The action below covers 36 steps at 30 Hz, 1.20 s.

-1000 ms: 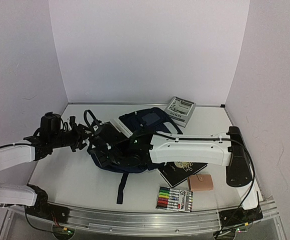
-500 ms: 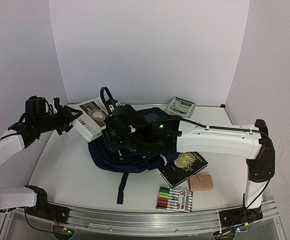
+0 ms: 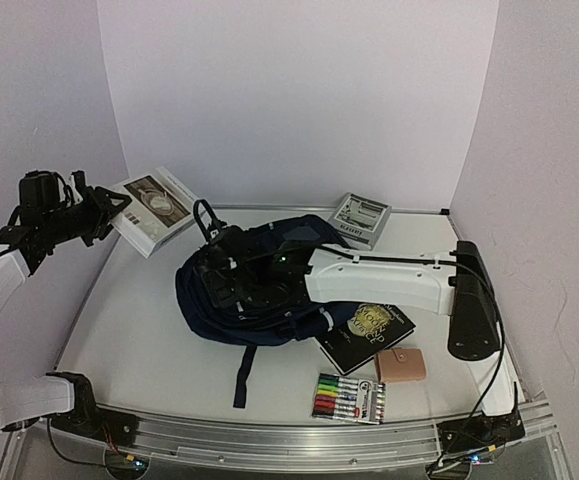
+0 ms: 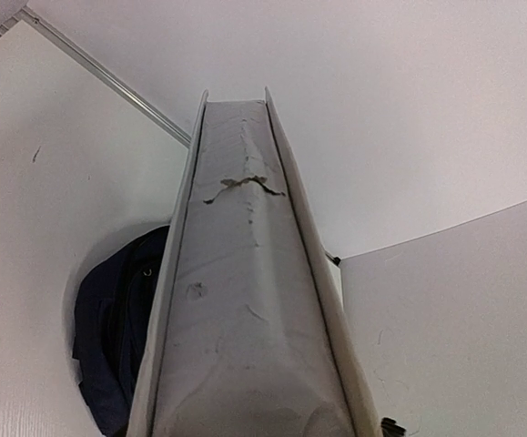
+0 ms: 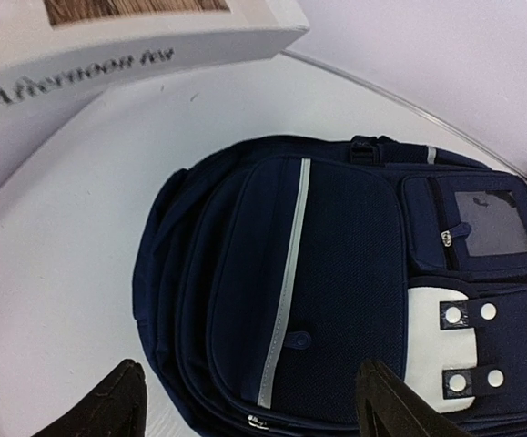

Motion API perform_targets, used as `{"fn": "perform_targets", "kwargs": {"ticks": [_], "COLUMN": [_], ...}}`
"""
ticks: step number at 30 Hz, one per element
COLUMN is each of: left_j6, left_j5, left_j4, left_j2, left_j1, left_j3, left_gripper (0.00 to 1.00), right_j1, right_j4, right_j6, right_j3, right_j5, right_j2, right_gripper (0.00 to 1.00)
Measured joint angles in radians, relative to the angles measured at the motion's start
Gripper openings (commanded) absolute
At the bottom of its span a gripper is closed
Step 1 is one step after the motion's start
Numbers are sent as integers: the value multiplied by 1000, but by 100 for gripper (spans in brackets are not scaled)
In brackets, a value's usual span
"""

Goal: Pack the student bag
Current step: Pick up the book at the corner of the board, then place the book in the student bag.

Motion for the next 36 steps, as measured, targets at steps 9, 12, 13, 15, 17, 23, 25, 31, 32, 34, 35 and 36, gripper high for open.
{"fn": "perform_targets", "kwargs": {"ticks": [9, 12, 13, 15, 17, 23, 25, 31, 32, 34, 35, 36], "left_j6": [-12, -18, -21, -28, -34, -58, -59, -56, -56, -56, -58, -59], "left_j5": [-15, -21, -22, -21, -17, 33, 44, 88, 96, 115, 128, 140], "left_j4": [-60, -76, -78, -89, -92, -97, -105, -138, -146, -155, -158, -158], "left_j2": [-165, -197, -201, -202, -202, -209, -217, -251, -258, -269, -274, -278], "left_j1": [0, 0, 0, 0, 0, 0, 0, 0, 0, 0, 0, 0], "left_j3": [-75, -91, -93, -95, -100, -101, -101, -100, -100, -100, -100, -100], "left_gripper": [31, 31, 31, 31, 31, 31, 32, 32, 32, 32, 32, 32], "right_j1": [-30, -29, -29, -29, -30, -32, -34, -54, -59, -72, -78, -85], "right_j4": [-30, -32, -32, -32, -30, -6, 3, 17, 20, 31, 37, 43], "right_j6": [-86, -117, -123, -140, -147, -142, -138, -80, -70, -51, -42, -32], "right_j3": [124, 178, 191, 224, 239, 241, 242, 178, 156, 96, 69, 42], "right_j5": [-29, -19, -11, 27, 74, 114, 122, 111, 105, 89, 83, 76], "right_j2": [179, 236, 254, 297, 337, 371, 371, 313, 288, 222, 189, 153], "right_gripper": [82, 86, 85, 76, 67, 15, 3, 0, 0, 0, 0, 0]}}
